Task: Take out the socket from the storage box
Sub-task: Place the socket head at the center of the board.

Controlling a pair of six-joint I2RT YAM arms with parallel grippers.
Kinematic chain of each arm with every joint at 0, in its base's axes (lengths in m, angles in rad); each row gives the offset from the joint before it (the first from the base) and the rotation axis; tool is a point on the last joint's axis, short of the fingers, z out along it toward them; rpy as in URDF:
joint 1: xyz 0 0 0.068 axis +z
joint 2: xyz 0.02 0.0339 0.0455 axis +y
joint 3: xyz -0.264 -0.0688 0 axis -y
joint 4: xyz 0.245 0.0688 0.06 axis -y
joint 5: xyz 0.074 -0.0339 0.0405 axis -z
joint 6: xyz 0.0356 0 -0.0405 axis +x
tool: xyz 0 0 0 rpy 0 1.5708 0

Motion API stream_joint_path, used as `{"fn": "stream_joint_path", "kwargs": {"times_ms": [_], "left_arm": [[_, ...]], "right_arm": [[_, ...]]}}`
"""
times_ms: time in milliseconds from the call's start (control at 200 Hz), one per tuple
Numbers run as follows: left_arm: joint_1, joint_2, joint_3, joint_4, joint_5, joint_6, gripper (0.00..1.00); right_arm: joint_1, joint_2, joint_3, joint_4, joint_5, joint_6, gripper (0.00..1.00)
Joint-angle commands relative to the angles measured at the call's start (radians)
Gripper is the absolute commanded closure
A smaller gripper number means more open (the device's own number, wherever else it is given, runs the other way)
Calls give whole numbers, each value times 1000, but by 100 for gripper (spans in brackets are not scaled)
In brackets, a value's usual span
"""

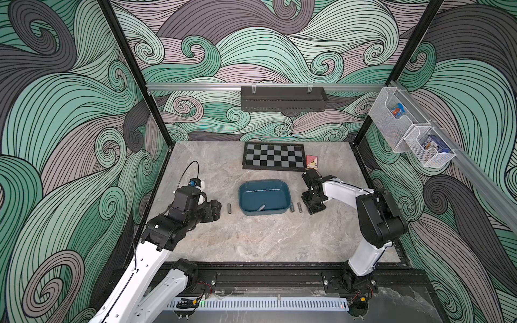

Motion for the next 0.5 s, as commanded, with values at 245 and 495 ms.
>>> {"fn": "stream_joint_path", "kwargs": {"times_ms": [245, 495], "left_arm": [[-23, -22, 1, 6, -20, 14, 22], [-31, -21, 2, 5, -24, 13, 22]], "right_arm": [[6, 57, 7, 25, -27, 35, 47], [6, 58, -4, 25, -32, 29, 40]]}}
